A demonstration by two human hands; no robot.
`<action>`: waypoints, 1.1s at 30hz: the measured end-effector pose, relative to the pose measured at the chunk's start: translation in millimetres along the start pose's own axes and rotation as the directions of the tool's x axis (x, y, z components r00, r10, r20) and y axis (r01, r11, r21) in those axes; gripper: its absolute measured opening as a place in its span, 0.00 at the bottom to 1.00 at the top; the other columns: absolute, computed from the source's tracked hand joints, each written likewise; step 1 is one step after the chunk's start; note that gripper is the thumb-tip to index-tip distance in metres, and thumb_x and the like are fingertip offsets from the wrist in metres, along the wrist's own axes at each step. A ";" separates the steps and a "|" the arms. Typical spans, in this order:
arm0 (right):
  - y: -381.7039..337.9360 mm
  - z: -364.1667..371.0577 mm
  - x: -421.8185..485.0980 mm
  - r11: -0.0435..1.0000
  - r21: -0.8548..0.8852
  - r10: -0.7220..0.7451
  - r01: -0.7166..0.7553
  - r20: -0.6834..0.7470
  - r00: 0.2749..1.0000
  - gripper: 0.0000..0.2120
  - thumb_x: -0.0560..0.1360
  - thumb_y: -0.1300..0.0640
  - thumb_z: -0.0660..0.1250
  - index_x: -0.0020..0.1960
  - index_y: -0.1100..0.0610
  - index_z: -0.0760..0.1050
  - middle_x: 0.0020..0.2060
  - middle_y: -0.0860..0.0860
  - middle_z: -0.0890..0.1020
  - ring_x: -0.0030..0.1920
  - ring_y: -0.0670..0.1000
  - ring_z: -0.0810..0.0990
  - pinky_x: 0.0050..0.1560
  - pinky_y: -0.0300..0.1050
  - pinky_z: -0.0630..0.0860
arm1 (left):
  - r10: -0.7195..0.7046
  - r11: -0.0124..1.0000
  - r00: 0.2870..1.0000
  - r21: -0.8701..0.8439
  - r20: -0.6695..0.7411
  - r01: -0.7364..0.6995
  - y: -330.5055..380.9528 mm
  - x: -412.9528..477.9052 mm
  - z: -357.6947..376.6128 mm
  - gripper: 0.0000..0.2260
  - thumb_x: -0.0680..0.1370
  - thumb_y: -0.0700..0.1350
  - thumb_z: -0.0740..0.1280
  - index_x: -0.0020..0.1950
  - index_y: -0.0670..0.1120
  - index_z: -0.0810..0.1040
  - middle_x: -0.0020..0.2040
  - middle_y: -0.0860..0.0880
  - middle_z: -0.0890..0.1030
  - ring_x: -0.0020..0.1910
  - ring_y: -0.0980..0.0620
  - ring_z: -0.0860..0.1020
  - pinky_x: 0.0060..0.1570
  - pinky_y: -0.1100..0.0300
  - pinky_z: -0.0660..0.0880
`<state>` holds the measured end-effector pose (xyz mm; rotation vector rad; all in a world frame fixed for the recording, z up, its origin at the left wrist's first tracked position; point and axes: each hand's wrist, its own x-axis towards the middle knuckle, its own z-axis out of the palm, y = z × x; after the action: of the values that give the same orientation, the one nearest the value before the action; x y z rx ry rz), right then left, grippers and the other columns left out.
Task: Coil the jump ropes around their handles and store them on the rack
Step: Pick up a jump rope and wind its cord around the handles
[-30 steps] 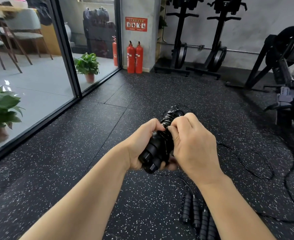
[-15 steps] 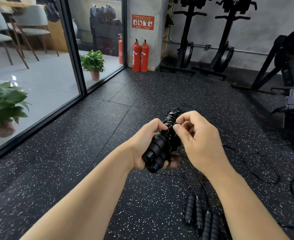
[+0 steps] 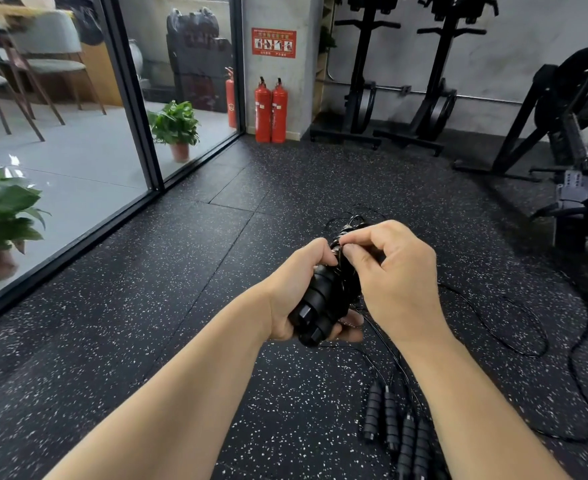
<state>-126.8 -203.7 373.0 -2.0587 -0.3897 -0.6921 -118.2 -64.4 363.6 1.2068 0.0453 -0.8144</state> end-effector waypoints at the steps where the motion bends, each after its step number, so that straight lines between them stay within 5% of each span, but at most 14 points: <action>1: -0.5 -1.0 0.9 1.000 0.014 0.018 -0.018 0.003 1.000 0.07 0.73 0.66 0.70 0.45 0.54 0.82 0.43 0.47 0.80 0.46 0.41 0.79 0.48 0.30 0.73 | 0.007 1.000 1.000 0.001 -0.003 -0.007 -0.4 0.8 0.8 0.17 0.74 0.54 0.56 0.43 0.41 0.72 0.37 0.41 0.79 0.35 0.37 0.81 0.28 0.63 0.71; 7: 0.0 -8.8 8.4 0.995 0.042 0.084 -0.092 0.175 0.981 0.08 0.73 0.64 0.70 0.46 0.52 0.83 0.43 0.46 0.81 0.43 0.41 0.78 0.46 0.31 0.73 | -0.011 0.999 1.000 -0.046 0.020 0.012 -5.1 4.3 -6.1 0.22 0.69 0.57 0.61 0.53 0.41 0.73 0.50 0.36 0.78 0.37 0.37 0.81 0.29 0.62 0.73; 14: 4.4 -13.8 11.2 0.937 0.199 0.290 -0.287 0.013 0.957 0.09 0.76 0.64 0.64 0.46 0.55 0.82 0.34 0.49 0.82 0.32 0.45 0.80 0.34 0.38 0.75 | 0.124 0.980 0.976 -0.133 -0.181 -0.149 1.0 10.3 -9.1 0.21 0.76 0.59 0.57 0.49 0.41 0.76 0.46 0.36 0.80 0.33 0.41 0.80 0.30 0.61 0.73; 18: 10.4 -2.1 1.3 0.915 0.114 0.373 -0.386 0.123 0.920 0.08 0.75 0.62 0.65 0.41 0.54 0.82 0.33 0.51 0.84 0.37 0.52 0.83 0.41 0.54 0.81 | 0.238 0.967 0.917 -0.011 -0.319 -0.255 0.8 15.6 -5.6 0.18 0.79 0.52 0.52 0.46 0.42 0.77 0.41 0.41 0.81 0.31 0.42 0.78 0.29 0.61 0.73; 20: 12.8 3.1 -1.1 0.916 0.106 0.368 -0.386 0.159 0.916 0.07 0.75 0.60 0.65 0.42 0.61 0.81 0.35 0.57 0.84 0.39 0.59 0.82 0.43 0.60 0.79 | 0.270 0.962 0.888 0.072 -0.373 -0.262 -0.9 17.7 -2.7 0.18 0.79 0.51 0.52 0.46 0.42 0.77 0.34 0.45 0.81 0.31 0.43 0.78 0.30 0.60 0.72; 24: 14.9 8.7 -4.4 0.897 0.082 0.417 -0.433 0.162 0.894 0.14 0.77 0.55 0.65 0.44 0.66 0.79 0.37 0.60 0.83 0.39 0.63 0.79 0.45 0.59 0.78 | 0.396 0.910 0.796 0.311 -0.457 -0.274 -6.5 29.6 -0.3 0.18 0.73 0.58 0.58 0.44 0.43 0.74 0.37 0.38 0.80 0.42 0.41 0.77 0.43 0.50 0.71; 27: 16.1 9.7 -4.5 0.836 0.120 0.519 -0.535 0.143 0.843 0.22 0.77 0.50 0.65 0.31 0.65 0.72 0.23 0.52 0.73 0.28 0.52 0.68 0.34 0.51 0.68 | 0.518 0.824 0.753 0.471 -0.405 -0.314 -11.9 35.3 4.0 0.14 0.75 0.56 0.62 0.53 0.48 0.74 0.47 0.41 0.79 0.44 0.43 0.77 0.41 0.48 0.73; 29: 18.3 10.3 -3.8 0.779 0.171 0.590 -0.604 0.129 0.797 0.25 0.76 0.49 0.66 0.26 0.57 0.63 0.19 0.44 0.65 0.26 0.49 0.63 0.32 0.46 0.62 | 0.558 0.780 0.746 0.537 -0.363 -0.321 -14.1 38.8 7.5 0.18 0.80 0.53 0.63 0.69 0.50 0.69 0.53 0.45 0.78 0.46 0.46 0.78 0.40 0.54 0.76; 33: 24.5 9.0 -4.7 0.700 0.287 0.659 -0.654 0.095 0.747 0.18 0.70 0.46 0.73 0.34 0.60 0.79 0.29 0.50 0.82 0.33 0.54 0.81 0.39 0.51 0.79 | 0.595 0.678 0.750 0.682 -0.289 -0.275 -19.3 43.8 12.7 0.31 0.82 0.53 0.62 0.81 0.58 0.50 0.65 0.49 0.67 0.52 0.59 0.74 0.49 0.63 0.75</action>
<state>-115.0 -209.5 350.0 -1.7152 0.2545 -0.1822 -102.5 -100.6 333.7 1.9268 -0.1104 -0.0238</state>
